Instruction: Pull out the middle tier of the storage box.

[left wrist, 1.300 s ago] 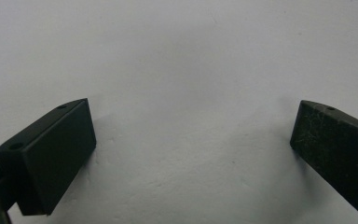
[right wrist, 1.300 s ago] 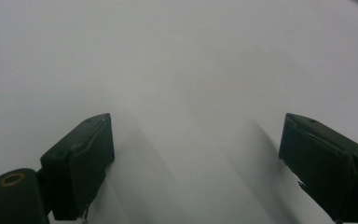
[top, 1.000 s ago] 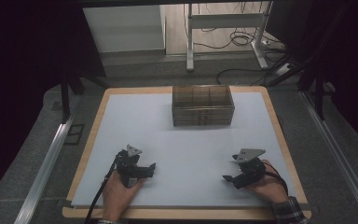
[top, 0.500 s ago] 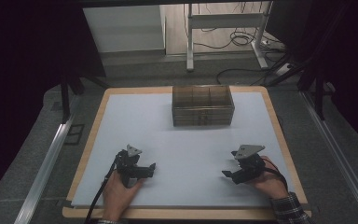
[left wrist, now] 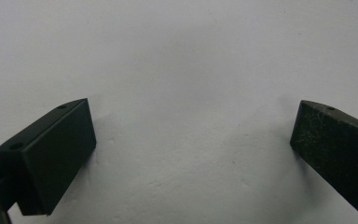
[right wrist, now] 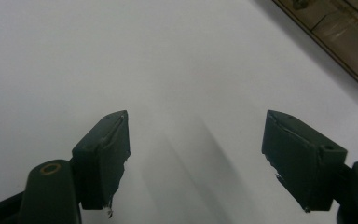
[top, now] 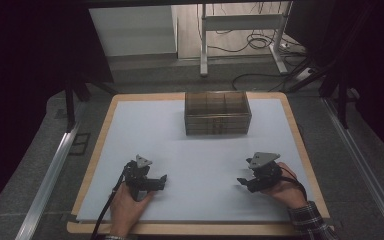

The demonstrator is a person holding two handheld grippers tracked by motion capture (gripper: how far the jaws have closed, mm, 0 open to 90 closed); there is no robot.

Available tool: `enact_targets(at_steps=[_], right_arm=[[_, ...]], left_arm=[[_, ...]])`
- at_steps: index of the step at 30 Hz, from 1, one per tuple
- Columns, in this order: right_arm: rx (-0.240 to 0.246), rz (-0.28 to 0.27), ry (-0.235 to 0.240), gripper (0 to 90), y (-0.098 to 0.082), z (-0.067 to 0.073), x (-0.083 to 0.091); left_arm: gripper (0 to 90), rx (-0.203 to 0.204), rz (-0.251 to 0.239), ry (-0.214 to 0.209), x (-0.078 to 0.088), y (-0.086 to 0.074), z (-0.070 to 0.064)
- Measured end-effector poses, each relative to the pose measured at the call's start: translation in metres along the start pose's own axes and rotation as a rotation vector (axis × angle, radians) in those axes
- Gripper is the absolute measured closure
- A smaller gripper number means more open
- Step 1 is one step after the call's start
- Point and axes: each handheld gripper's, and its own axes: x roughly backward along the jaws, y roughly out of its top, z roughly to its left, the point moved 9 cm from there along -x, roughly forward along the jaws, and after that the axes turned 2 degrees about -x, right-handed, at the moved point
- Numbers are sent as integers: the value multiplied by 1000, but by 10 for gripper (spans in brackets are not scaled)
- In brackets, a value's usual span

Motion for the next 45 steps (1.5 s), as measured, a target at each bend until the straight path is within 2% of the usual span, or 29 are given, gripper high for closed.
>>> enact_targets(at_steps=[9, 23, 31, 33, 45], right_arm=[[39, -2, -36, 293, 10, -7, -4], [61, -14, -101, 369, 22, -18, -14], [85, -11, -128, 391, 27, -23, -19], [102, -6, -150, 410, 28, -25, -22], [127, -8, -198, 435, 37, -35, -32]], left_arm=[[0, 0, 0, 0, 0, 0, 0], [0, 0, 0, 0, 0, 0, 0], [0, -1, 1, 0, 0, 0, 0], [0, -1, 1, 0, 0, 0, 0], [0, -1, 2, 0, 0, 0, 0]])
